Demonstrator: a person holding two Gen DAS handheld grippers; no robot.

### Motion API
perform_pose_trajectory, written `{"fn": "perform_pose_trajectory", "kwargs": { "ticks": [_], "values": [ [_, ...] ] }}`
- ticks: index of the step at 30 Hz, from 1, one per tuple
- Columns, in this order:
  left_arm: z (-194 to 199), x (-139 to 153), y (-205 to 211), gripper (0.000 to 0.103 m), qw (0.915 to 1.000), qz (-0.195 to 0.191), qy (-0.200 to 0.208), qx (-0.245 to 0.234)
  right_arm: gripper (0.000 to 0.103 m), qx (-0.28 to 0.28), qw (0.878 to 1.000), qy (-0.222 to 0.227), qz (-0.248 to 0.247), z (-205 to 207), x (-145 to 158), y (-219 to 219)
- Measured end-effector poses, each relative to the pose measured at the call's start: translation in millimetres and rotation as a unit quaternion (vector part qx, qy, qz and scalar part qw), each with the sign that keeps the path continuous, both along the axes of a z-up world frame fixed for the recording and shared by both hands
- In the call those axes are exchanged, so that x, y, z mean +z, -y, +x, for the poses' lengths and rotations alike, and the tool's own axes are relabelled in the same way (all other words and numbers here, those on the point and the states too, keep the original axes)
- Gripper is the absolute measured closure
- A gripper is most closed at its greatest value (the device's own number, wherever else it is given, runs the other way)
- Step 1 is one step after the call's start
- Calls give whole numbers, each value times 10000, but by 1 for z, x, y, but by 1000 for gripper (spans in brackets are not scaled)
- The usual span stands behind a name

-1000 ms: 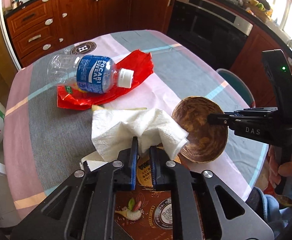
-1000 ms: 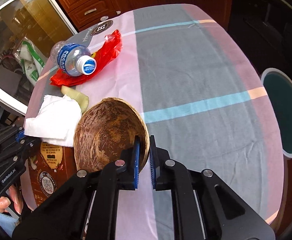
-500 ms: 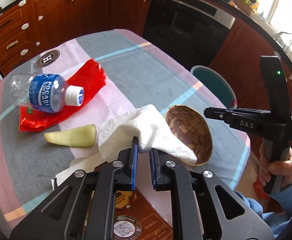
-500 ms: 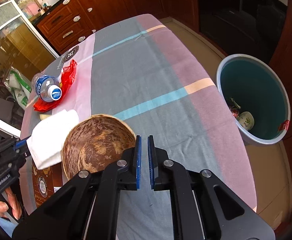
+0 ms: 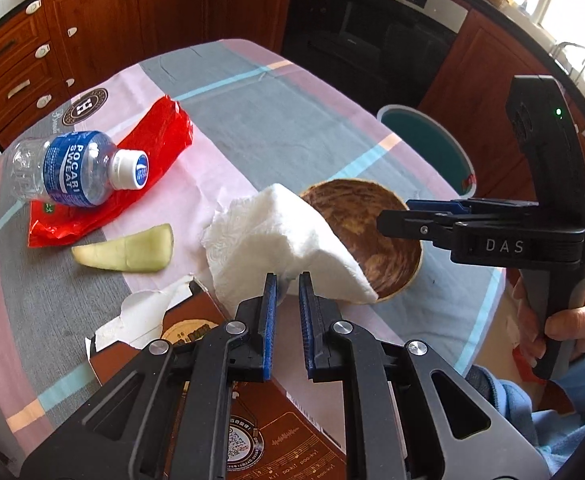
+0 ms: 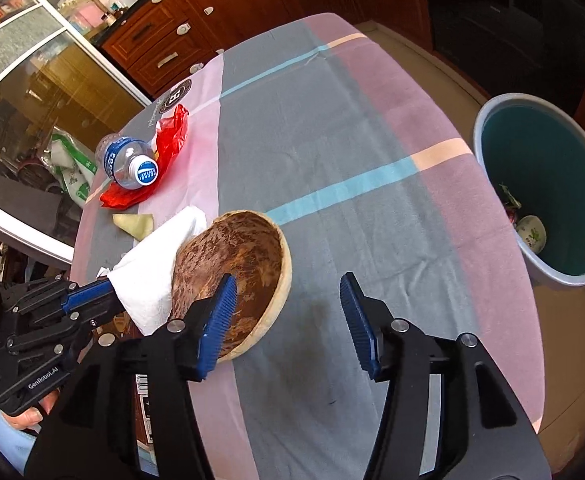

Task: Collect trash
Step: 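Carry the tissue and wooden bowl over the bin and open both grippers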

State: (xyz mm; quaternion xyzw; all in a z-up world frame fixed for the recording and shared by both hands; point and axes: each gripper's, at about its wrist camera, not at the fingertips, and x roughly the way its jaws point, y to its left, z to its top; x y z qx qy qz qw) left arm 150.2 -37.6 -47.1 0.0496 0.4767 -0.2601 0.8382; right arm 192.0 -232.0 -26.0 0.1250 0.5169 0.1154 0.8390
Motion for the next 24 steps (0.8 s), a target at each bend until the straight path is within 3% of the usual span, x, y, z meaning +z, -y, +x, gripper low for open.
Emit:
{"fn": "perform_pose_trajectory", "kwargs": {
  "ticks": [1, 2, 4, 6, 8, 12, 13, 14, 15, 16, 24],
  "values": [
    [1, -4, 1, 82, 9999, 83, -72, -14, 51, 21, 10000, -54, 40, 0, -3, -3],
    [2, -7, 1, 67, 9999, 151, -78, -5, 51, 53, 9999, -89, 62, 1, -6, -6],
    [3, -9, 0, 49, 9996, 278, 76, 41, 52, 138, 9999, -98, 14, 1, -9, -13],
    [8, -9, 1, 48, 9994, 328, 115, 60, 55, 187, 9998, -107, 13, 2, -11, -18],
    [15, -11, 2, 47, 9994, 329, 124, 74, 73, 218, 9997, -133, 15, 4, -14, -22],
    [26, -17, 9, 47, 9995, 291, 82, -3, 74, 210, 9997, -102, 12, 9, -16, -24],
    [26, -17, 11, 47, 9997, 237, 108, -33, 75, 206, 9997, -106, 19, 10, -16, -25],
    [24, -15, 13, 62, 9996, 213, 181, -47, 78, 179, 9998, -92, 3, 12, -16, -25],
    [22, -13, 16, 77, 9995, 213, 219, -88, 89, 148, 9998, -94, -5, 12, -16, -24],
    [21, -12, 18, 97, 9995, 204, 209, -104, 92, 162, 9998, -91, 91, 13, -15, -23],
    [12, 27, 4, 98, 9984, -209, 362, 393, 93, -259, 9988, 387, 156, 10, 25, 13]
  ]
}}
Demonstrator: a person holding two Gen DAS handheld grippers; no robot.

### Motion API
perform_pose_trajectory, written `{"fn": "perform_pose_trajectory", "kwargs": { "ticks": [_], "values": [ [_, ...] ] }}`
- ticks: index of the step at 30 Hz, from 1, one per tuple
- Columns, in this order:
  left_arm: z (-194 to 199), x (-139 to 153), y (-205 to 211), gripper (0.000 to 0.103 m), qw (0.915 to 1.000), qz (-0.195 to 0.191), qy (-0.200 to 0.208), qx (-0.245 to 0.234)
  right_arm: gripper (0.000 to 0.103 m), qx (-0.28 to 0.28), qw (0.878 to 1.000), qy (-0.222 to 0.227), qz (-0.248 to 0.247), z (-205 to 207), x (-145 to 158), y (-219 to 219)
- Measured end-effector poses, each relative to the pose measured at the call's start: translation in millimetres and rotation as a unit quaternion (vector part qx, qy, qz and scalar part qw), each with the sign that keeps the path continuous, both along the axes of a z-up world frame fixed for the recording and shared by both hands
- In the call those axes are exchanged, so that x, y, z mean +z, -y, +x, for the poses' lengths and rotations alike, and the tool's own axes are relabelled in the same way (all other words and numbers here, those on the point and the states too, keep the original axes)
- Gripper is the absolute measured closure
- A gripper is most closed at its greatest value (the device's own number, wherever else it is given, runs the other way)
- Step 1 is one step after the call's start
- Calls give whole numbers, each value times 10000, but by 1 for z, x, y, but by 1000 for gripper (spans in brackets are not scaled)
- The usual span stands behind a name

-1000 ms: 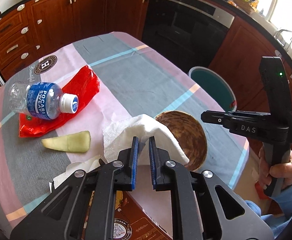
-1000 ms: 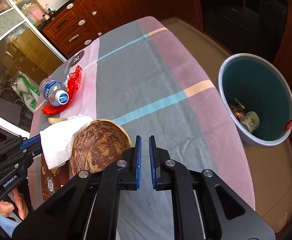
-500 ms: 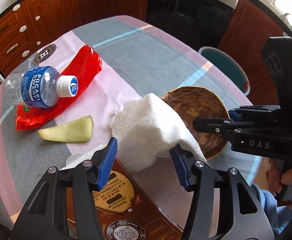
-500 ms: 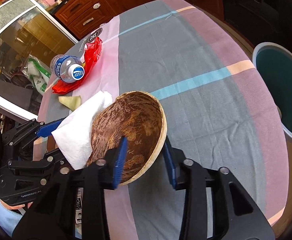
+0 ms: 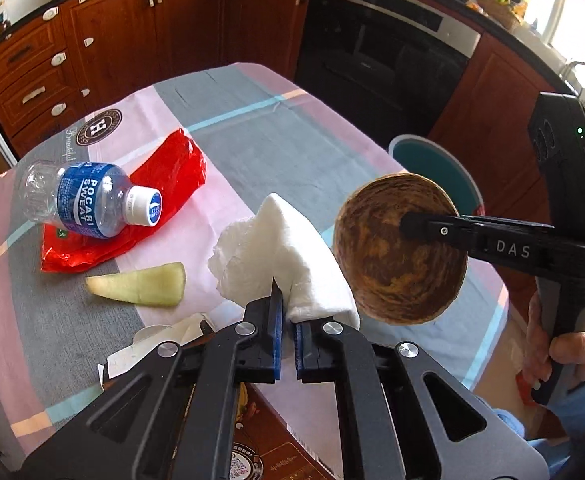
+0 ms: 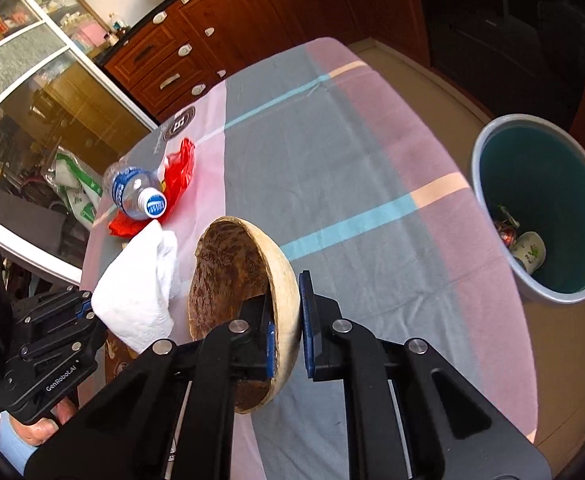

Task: Collect trash
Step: 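Carry the tissue and wooden bowl over the bin and open both grippers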

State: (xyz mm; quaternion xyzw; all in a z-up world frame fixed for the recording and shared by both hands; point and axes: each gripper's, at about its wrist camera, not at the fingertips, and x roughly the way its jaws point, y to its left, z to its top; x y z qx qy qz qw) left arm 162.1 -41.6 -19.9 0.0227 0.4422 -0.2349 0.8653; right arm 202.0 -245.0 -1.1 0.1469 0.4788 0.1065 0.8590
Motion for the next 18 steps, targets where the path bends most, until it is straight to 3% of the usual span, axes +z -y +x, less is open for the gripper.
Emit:
{"fn": "perform_pose_trajectory", "kwargs": {
  "ticks": [7, 18],
  "values": [
    [-6, 34, 38, 98, 9995, -92, 188, -218, 93, -521, 9976, 388, 237, -12, 31, 56],
    [9, 45, 150, 97, 9958, -111, 150, -896, 93, -1427, 9869, 743, 153, -33, 47, 155]
  ]
}}
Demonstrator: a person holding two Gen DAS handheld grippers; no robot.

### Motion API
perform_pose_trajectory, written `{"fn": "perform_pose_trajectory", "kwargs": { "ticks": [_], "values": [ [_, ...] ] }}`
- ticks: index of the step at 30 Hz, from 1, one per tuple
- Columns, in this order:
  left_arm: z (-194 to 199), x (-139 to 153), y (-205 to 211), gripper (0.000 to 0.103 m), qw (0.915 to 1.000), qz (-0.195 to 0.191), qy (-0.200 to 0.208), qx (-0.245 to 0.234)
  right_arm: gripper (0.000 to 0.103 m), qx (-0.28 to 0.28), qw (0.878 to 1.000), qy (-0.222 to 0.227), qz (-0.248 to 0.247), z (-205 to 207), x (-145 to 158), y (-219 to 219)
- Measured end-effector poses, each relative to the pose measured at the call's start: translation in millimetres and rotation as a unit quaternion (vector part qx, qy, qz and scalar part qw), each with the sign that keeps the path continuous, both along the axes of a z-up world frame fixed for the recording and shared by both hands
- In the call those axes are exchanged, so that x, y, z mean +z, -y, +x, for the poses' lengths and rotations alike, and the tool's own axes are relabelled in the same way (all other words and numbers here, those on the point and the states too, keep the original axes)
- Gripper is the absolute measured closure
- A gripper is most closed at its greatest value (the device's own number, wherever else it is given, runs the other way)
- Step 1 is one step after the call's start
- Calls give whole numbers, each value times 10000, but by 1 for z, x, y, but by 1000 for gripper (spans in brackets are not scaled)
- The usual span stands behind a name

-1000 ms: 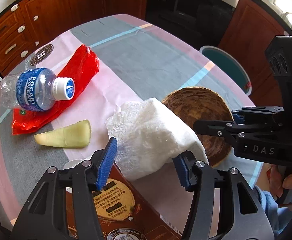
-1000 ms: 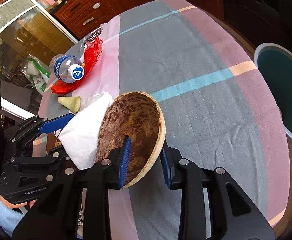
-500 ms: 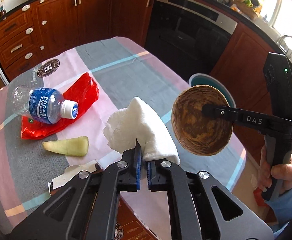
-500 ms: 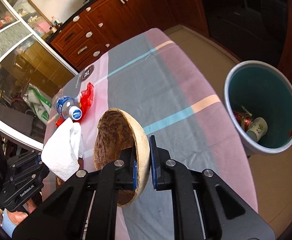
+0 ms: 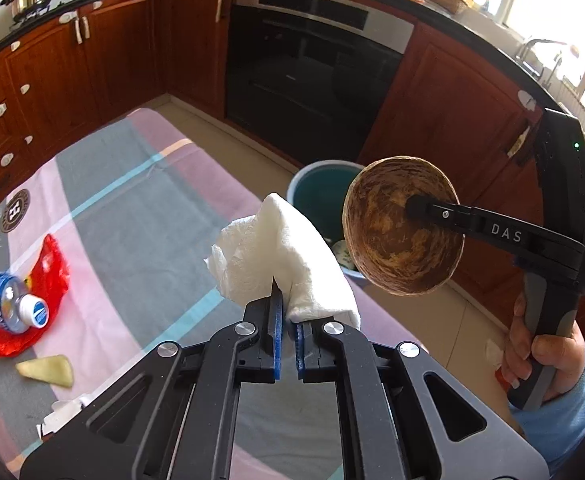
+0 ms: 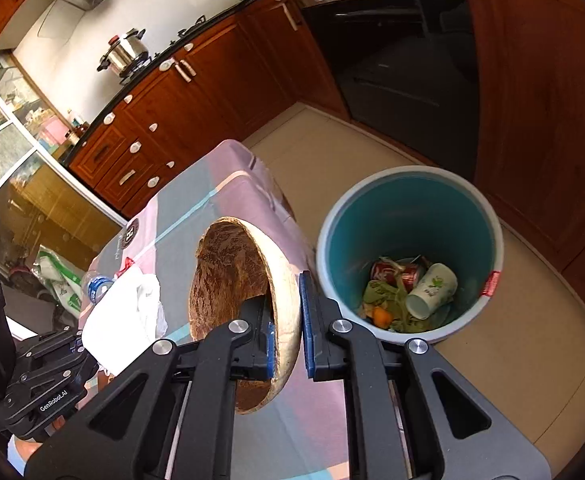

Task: Collect trash
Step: 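Carry the tissue and wooden bowl over the bin and open both grippers, then return both tools to the table toward the brown Pocky box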

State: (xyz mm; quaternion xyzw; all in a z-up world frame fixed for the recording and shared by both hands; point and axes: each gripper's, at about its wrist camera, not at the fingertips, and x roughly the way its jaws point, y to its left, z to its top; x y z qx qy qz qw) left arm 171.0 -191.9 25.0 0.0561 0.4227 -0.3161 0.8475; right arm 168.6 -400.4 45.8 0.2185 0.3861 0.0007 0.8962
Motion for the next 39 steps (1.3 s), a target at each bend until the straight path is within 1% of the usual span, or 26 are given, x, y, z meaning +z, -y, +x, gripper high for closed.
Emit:
{"fn": "perform_pose_trajectory", "kwargs": {
  "ticks": [4, 12, 15, 19, 22, 24, 25, 26, 27, 30, 31, 32, 33, 35, 36, 38, 39],
  "values": [
    [7, -4, 46, 97, 9994, 30, -60, -337, 93, -317, 9995, -48, -73, -4, -5, 34],
    [26, -24, 127, 97, 9953, 174, -272, -909, 93, -977, 9936, -317, -479, 4, -21, 87],
    [35, -38, 148, 97, 9937, 217, -400, -1022, 93, -1099, 9906, -486, -652, 10, -30, 97],
    [46, -63, 164, 97, 9911, 344, -633, -1118, 93, -1126, 9869, -763, -866, 22, -49, 101],
    [51, -82, 171, 96, 9890, 438, -820, -1151, 92, -1087, 9853, -975, -886, 32, -65, 104],
    [55, -91, 174, 88, 9877, 486, -948, -1144, 92, -1041, 9844, -1090, -908, 37, -74, 102],
    [55, -95, 174, 71, 9872, 498, -1015, -1127, 89, -1008, 9843, -1135, -899, 39, -77, 101],
    [58, -97, 174, 50, 9873, 488, -1042, -1093, 87, -965, 9845, -1180, -869, 40, -81, 101],
    [60, -97, 170, 45, 9882, 452, -1006, -1064, 85, -929, 9847, -1210, -842, 42, -84, 100],
    [59, -94, 162, 39, 9894, 379, -975, -1005, 72, -868, 9857, -1187, -824, 44, -86, 95],
    [59, -93, 160, 36, 9897, 338, -988, -974, 56, -857, 9862, -1164, -803, 44, -85, 94],
    [60, -91, 156, 34, 9904, 299, -976, -933, 43, -857, 9866, -1139, -796, 44, -82, 91],
    [61, -89, 152, 32, 9910, 281, -960, -892, 39, -868, 9869, -1091, -809, 44, -79, 89],
    [60, -86, 143, 24, 9918, 234, -961, -808, 24, -905, 9871, -1028, -825, 43, -73, 85],
    [58, -84, 139, 22, 9922, 192, -964, -772, 23, -923, 9874, -994, -814, 42, -69, 82],
    [54, -78, 131, 11, 9929, 142, -952, -697, 21, -922, 9880, -982, -763, 40, -65, 79],
    [52, -76, 127, 9, 9934, 124, -928, -658, 19, -911, 9882, -988, -739, 39, -63, 76]
  ]
}}
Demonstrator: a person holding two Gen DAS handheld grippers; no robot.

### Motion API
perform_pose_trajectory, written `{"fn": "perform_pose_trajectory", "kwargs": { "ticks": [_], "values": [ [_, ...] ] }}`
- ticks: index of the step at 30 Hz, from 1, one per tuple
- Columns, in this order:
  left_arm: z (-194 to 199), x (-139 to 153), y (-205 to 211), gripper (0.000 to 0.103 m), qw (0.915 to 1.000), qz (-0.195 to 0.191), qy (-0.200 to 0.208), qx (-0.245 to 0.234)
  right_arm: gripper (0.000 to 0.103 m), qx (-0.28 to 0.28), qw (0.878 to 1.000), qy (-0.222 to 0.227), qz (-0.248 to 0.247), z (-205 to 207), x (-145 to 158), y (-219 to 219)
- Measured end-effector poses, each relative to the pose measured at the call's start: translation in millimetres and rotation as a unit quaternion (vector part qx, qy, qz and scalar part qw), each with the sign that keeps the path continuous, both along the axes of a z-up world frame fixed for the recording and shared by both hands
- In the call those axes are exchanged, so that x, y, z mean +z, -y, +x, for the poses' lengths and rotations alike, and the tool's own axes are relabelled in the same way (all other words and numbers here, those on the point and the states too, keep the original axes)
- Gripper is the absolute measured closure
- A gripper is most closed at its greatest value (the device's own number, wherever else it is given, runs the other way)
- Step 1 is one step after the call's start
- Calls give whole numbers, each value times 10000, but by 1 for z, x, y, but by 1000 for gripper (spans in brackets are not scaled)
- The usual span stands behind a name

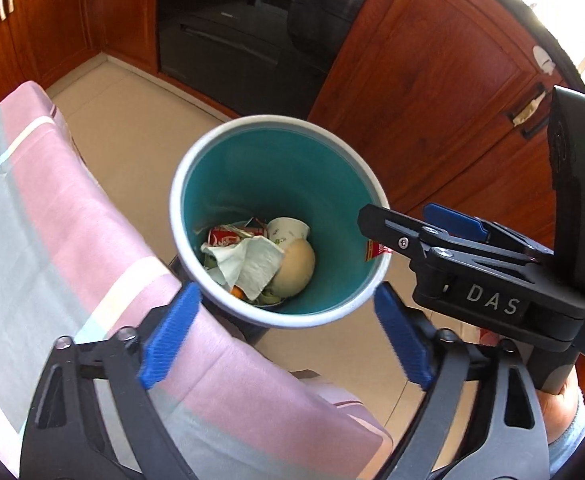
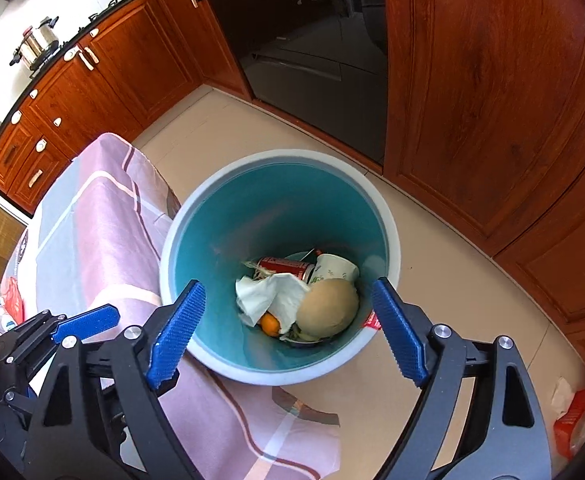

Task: Collect trash
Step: 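Return both tools to the table toward the brown Pocky box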

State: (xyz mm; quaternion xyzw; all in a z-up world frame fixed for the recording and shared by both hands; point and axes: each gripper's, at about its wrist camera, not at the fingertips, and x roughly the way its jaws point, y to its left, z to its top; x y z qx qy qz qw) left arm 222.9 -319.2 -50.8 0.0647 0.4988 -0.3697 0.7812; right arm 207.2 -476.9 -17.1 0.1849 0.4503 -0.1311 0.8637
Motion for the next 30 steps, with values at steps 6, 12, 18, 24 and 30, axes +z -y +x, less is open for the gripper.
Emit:
{"fn": "perform_pose_trajectory", "kwargs": {
  "ticks": [6, 12, 18, 24, 30],
  "values": [
    [-15, 14, -20, 5, 9996, 36, 240, 109, 17, 101, 9999, 43, 65, -13, 14, -18],
    [-39, 24, -54, 4, 9989, 99, 391, 239, 17, 317, 9994, 123, 97, -25, 29, -49],
    [-69, 30, -107, 4, 9971, 160, 467, 585, 17, 711, 9973, 180, 53, -33, 43, -95],
    [-91, 27, -174, 4, 9929, 277, 476, 1055, 17, 1238, 9921, 164, 83, -44, 48, -151],
    [-113, 17, -253, 4, 9847, 441, 514, 1606, 14, 1887, 9820, 14, 31, -54, 42, -218]
  ]
}}
